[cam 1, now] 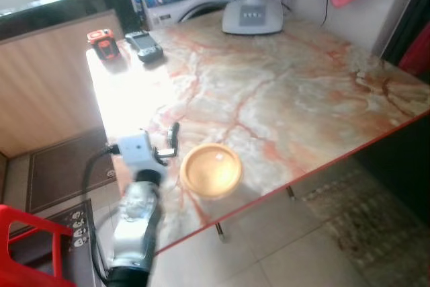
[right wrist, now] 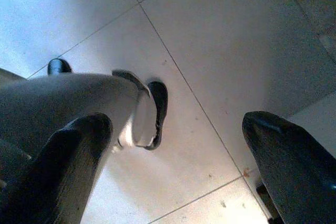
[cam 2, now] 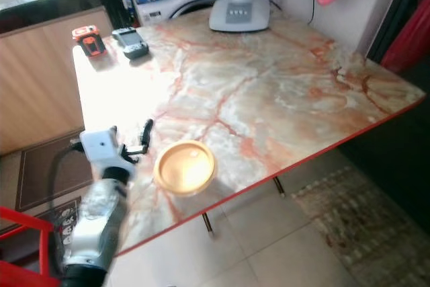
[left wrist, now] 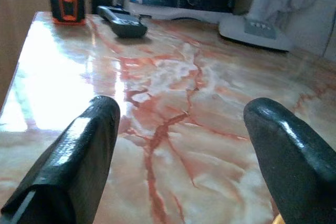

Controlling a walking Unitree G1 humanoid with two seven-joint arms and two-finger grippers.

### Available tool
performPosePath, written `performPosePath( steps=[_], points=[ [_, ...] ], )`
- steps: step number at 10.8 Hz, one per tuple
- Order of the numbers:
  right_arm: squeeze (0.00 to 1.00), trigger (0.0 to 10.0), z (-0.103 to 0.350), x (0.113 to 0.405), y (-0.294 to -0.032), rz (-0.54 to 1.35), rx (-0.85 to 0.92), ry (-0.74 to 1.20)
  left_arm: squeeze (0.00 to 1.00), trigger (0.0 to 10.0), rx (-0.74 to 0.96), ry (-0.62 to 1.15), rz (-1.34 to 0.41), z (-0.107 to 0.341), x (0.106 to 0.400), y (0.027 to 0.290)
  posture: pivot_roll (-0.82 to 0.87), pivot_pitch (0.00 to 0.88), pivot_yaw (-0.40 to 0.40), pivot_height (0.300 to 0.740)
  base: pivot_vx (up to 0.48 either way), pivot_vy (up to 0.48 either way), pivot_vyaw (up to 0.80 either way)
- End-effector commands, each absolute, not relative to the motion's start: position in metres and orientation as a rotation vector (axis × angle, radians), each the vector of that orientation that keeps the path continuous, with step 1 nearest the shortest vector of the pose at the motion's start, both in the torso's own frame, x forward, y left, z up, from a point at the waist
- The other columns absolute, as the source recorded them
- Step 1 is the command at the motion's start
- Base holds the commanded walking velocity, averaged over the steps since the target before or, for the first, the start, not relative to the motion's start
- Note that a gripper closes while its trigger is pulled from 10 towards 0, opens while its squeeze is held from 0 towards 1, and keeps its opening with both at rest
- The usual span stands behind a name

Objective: Restocking fridge

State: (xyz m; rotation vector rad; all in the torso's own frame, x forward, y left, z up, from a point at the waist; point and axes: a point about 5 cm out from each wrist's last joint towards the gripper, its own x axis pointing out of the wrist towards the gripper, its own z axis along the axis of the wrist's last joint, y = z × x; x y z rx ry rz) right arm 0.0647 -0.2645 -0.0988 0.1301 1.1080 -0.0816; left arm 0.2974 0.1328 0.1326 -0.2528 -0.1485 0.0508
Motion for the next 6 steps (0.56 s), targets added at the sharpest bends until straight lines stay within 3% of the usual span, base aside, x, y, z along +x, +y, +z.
performPosePath(
  steps=[1, 3, 5, 6],
  points=[
    [0.0, 10.0, -0.1, 0.059, -0.263, -0.076, 0.128, 1.128, 0.0, 10.0, -0.295, -0.125, 0.07, 0.131, 0.293, 0.134, 0.07, 0.062, 0.067, 0.74, 0.0, 0.0, 0.0],
    [0.0, 10.0, -0.1, 0.06, -0.262, -0.066, 0.116, 1.127, 0.0, 10.0, -0.403, -0.026, -0.072, 0.123, 0.29, 0.11, 0.07, 0.063, 0.07, 0.74, 0.0, 0.0, 0.0],
    [0.0, 10.0, -0.1, 0.061, -0.262, -0.064, 0.113, 1.126, 0.0, 10.0, -0.605, 0.05, 0.013, 0.12, 0.294, 0.113, 0.07, 0.061, 0.07, 0.74, 0.0, 0.0, 0.0],
    [0.0, 10.0, -0.1, 0.061, -0.262, -0.058, 0.109, 1.127, 0.88, 10.0, -0.665, 0.079, 0.003, 0.117, 0.294, 0.113, 0.07, 0.061, 0.071, 0.74, 0.0, 0.0, 0.0]
  ],
)
